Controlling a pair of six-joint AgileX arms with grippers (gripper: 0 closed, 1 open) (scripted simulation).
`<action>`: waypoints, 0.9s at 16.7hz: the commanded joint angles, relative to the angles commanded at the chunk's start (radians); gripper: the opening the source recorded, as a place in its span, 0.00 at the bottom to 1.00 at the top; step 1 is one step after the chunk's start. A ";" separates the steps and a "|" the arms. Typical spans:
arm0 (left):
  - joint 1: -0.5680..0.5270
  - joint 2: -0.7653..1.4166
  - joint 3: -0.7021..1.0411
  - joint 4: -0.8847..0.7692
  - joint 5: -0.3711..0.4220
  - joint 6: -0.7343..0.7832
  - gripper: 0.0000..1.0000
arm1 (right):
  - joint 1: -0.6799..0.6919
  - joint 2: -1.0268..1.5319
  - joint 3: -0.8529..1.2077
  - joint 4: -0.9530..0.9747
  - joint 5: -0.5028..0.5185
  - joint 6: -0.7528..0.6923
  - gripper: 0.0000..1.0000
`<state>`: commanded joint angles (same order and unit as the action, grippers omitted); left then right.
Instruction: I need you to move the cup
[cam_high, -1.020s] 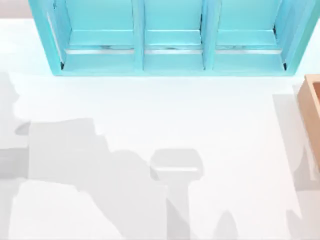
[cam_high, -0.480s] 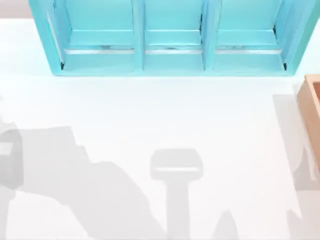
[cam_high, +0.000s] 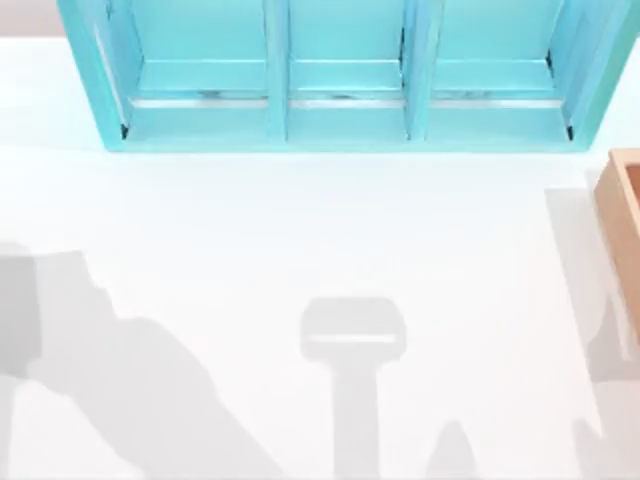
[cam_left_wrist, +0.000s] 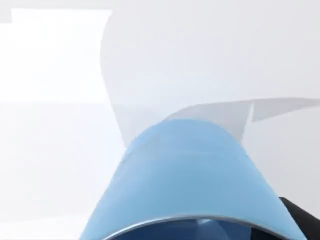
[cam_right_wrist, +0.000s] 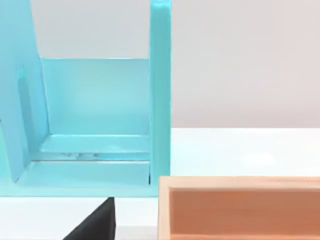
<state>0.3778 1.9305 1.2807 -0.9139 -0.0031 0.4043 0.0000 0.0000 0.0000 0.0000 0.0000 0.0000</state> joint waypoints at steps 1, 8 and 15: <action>0.003 0.007 -0.011 0.013 0.001 0.002 0.00 | 0.000 0.000 0.000 0.000 0.000 0.000 1.00; 0.003 0.008 -0.013 0.015 0.002 0.003 0.23 | 0.000 0.000 0.000 0.000 0.000 0.000 1.00; 0.003 0.008 -0.013 0.015 0.002 0.003 0.75 | 0.000 0.000 0.000 0.000 0.000 0.000 1.00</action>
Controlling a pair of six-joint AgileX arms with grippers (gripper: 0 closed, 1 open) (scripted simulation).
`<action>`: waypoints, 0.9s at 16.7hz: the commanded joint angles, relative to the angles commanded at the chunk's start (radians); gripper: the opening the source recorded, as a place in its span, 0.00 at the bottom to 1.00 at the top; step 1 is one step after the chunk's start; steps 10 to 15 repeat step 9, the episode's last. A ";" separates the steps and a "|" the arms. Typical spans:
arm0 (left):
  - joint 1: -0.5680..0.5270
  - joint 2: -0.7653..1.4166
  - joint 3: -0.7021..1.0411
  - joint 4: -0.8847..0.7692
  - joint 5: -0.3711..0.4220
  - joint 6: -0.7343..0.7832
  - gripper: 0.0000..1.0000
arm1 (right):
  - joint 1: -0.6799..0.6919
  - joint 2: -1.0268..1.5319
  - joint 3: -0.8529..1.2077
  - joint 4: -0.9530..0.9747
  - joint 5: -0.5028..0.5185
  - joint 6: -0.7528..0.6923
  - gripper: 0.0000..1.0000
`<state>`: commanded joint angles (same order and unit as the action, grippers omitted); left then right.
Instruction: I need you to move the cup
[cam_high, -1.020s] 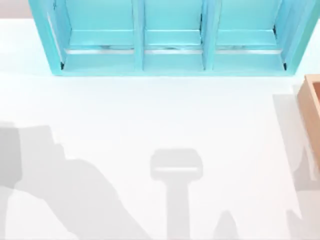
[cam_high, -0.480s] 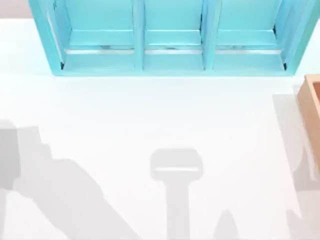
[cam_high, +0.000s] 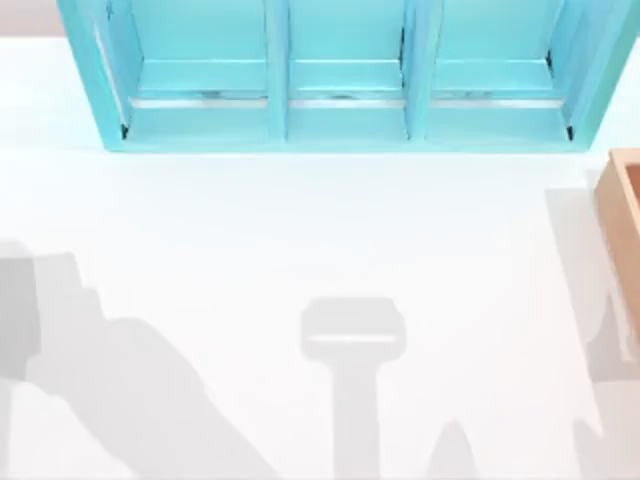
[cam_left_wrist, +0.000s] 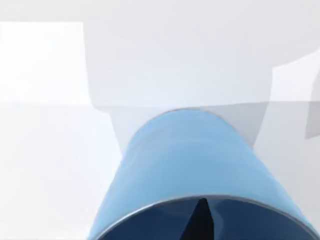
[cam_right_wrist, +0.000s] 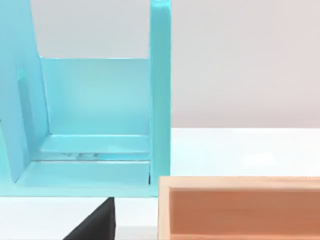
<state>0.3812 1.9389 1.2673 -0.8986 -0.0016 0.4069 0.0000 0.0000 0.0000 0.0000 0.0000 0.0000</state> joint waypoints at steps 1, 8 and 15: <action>0.000 0.000 0.000 0.000 0.000 0.000 0.83 | 0.000 0.000 0.000 0.000 0.000 0.000 1.00; 0.000 0.000 0.000 0.000 0.000 0.000 1.00 | 0.000 0.000 0.000 0.000 0.000 0.000 1.00; 0.000 0.000 0.000 0.000 0.000 0.000 1.00 | 0.000 0.000 0.000 0.000 0.000 0.000 1.00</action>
